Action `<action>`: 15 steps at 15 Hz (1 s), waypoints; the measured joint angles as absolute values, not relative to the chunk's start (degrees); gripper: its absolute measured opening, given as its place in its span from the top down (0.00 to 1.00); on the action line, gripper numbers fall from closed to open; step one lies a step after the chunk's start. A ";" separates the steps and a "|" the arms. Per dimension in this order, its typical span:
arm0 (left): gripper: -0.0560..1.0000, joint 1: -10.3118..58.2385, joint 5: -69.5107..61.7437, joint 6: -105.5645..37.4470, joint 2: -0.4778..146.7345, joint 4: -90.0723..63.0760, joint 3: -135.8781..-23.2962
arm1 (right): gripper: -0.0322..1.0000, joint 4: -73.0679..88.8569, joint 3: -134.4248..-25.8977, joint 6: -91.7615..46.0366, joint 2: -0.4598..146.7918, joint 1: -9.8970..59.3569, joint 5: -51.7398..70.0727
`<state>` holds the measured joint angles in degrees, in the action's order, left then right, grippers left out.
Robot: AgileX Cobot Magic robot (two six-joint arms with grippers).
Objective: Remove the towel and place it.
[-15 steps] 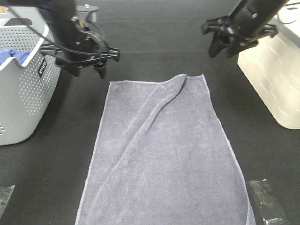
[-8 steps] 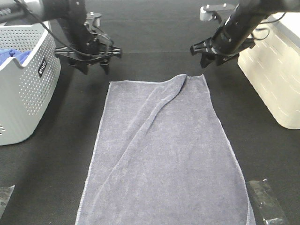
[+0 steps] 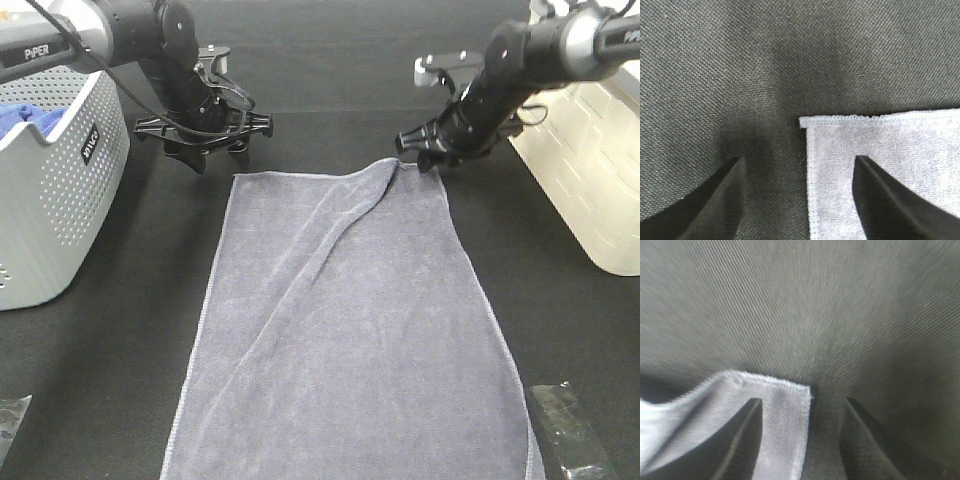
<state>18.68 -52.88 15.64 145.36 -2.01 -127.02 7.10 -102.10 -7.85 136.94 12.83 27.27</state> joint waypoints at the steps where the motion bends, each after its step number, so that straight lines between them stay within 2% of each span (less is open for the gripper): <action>1: 0.39 18.68 -52.88 15.64 145.36 -2.01 -127.02 | 0.58 7.10 -102.10 -7.91 137.68 12.83 26.81; 4: 0.39 18.68 -52.94 15.64 145.42 -2.01 -127.02 | 0.65 7.10 -102.22 -7.91 138.60 12.83 26.24; 7: 0.39 18.68 -52.94 15.64 145.42 -2.01 -127.02 | 0.91 7.85 -102.62 -7.91 138.94 12.89 26.70; 8: 0.39 18.68 -53.00 15.64 145.47 -2.01 -127.02 | 0.97 8.25 -102.73 -7.91 138.94 12.89 26.81; 15: 0.39 18.68 -53.34 15.64 145.47 -2.01 -127.02 | 0.97 6.59 -102.73 -7.91 136.25 12.83 29.91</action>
<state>18.68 -53.34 15.64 145.47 -2.01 -127.02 6.59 -102.73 -7.91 136.25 12.83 29.91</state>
